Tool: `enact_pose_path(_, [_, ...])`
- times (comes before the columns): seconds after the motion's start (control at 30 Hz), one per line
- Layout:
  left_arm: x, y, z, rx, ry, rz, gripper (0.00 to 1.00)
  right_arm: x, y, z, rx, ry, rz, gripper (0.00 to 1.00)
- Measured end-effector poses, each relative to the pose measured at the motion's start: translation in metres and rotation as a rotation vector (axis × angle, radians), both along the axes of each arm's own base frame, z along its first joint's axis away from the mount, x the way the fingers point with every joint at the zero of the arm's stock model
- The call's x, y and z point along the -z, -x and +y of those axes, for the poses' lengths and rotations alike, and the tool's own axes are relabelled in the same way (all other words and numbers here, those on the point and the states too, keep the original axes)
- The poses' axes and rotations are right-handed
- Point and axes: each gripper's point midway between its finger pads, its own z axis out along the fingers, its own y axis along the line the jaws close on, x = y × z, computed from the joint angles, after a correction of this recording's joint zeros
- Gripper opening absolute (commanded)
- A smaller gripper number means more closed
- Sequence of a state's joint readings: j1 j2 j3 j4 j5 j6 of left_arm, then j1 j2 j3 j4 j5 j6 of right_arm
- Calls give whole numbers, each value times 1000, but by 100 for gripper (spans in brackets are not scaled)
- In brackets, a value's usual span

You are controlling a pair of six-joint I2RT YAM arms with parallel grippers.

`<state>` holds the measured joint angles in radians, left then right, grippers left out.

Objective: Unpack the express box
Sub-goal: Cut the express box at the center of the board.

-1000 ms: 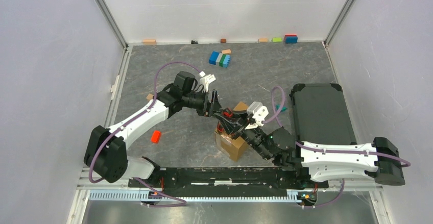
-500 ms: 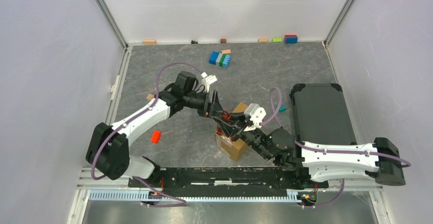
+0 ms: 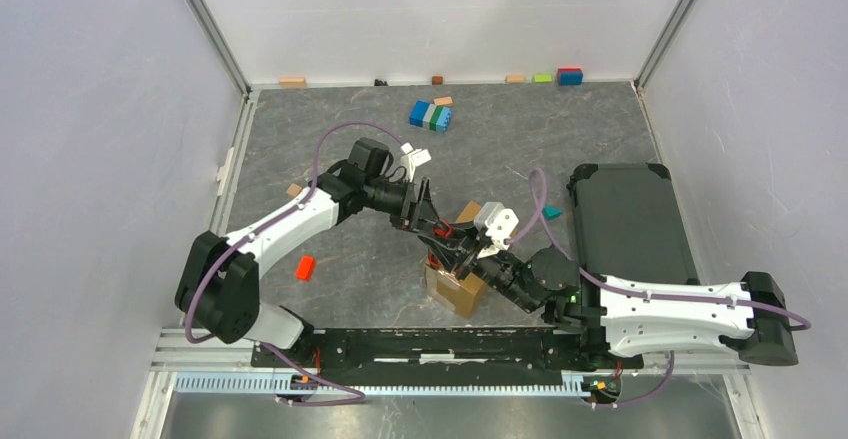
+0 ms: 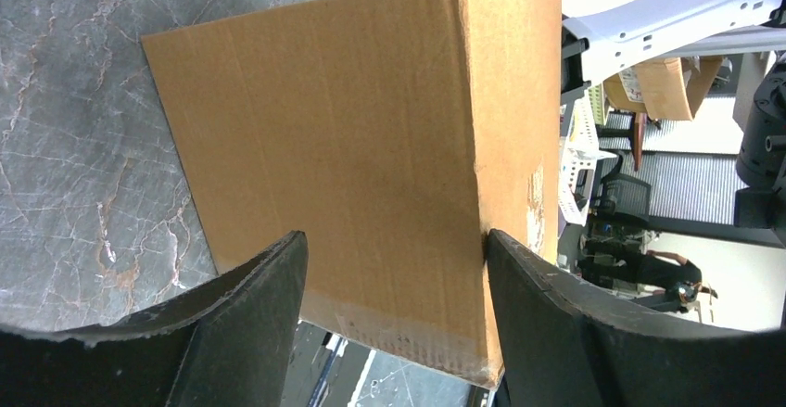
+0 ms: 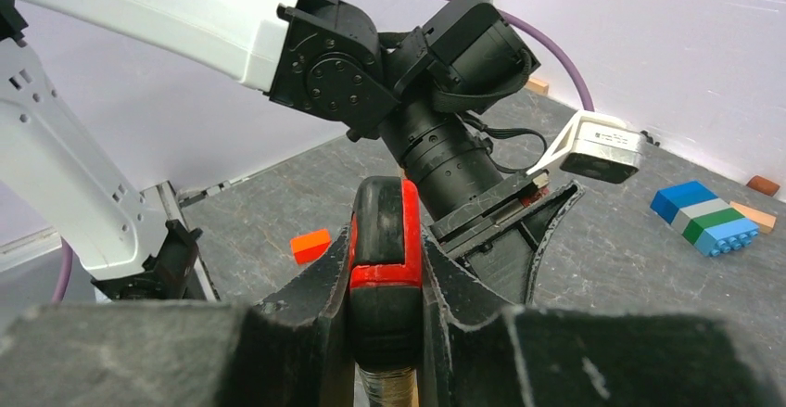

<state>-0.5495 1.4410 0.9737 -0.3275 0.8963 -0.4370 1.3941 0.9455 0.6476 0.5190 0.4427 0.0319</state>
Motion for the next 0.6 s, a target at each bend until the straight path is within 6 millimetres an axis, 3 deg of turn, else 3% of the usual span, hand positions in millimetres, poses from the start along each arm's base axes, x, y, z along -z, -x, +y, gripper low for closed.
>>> enact_pose_path(0.33, [-2,0,-2,22,-4,18,80,3,-1,4,1,52,18,0])
enact_pose_path(0.6, [-22,-25,-7,-38,-37,-47,82,4,-22,-1,135,44,48,0])
